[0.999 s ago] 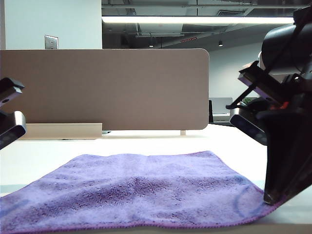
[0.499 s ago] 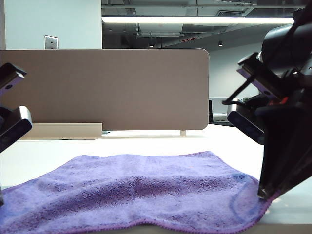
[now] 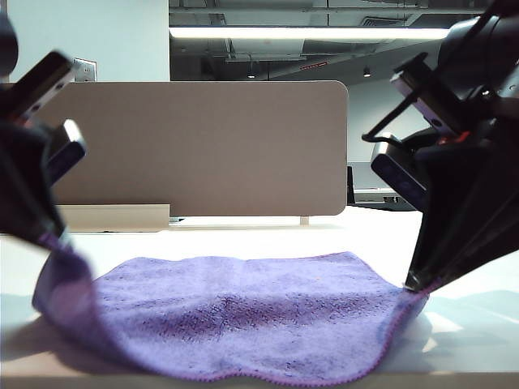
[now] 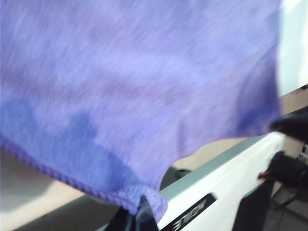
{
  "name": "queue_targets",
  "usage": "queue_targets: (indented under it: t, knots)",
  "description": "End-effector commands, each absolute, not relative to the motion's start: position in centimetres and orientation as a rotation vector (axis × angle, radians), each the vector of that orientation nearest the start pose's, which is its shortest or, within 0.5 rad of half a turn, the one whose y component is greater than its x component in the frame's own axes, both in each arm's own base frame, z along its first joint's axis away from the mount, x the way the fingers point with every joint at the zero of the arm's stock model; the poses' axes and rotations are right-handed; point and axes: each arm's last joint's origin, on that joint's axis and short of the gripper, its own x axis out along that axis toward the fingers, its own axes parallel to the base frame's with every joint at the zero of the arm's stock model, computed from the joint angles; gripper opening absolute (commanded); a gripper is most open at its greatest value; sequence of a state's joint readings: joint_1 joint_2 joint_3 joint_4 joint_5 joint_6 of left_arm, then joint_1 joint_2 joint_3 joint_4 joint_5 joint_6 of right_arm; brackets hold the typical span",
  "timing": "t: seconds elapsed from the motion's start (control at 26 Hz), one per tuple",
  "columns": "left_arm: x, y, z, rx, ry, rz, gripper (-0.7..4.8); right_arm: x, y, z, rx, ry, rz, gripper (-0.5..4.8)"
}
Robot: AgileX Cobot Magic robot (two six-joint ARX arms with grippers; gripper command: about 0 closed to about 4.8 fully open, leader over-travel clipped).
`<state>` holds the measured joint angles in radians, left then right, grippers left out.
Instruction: Fold the bottom of the cloth upward, then fold it vertically to form a square shape.
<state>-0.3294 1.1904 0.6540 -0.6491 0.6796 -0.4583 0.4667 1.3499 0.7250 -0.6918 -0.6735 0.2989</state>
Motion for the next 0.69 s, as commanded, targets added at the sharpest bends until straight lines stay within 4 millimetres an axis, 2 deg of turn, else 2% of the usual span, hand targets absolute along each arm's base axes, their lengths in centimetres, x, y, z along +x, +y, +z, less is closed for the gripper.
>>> queue_targets:
  t: [0.04, 0.31, 0.46, 0.69]
  knots:
    - [18.9, -8.4, 20.6, -0.606, 1.346, -0.609, 0.11, 19.1, 11.7, 18.6, 0.413, 1.456, 0.768, -0.01]
    - [19.7, -8.5, 21.2, -0.649, 1.285, -0.552, 0.11, 20.1, 12.1, 19.9, 0.489, 1.36, 0.772, -0.01]
    - [20.2, -8.4, 21.4, -0.682, 1.239, -0.505, 0.12, 21.1, 12.4, 21.5, 0.484, 1.285, 0.743, -0.01]
    - [21.1, -7.5, 21.7, -0.767, 1.172, -0.408, 0.12, 22.4, 11.3, 22.2, 0.517, 1.221, 0.654, -0.01]
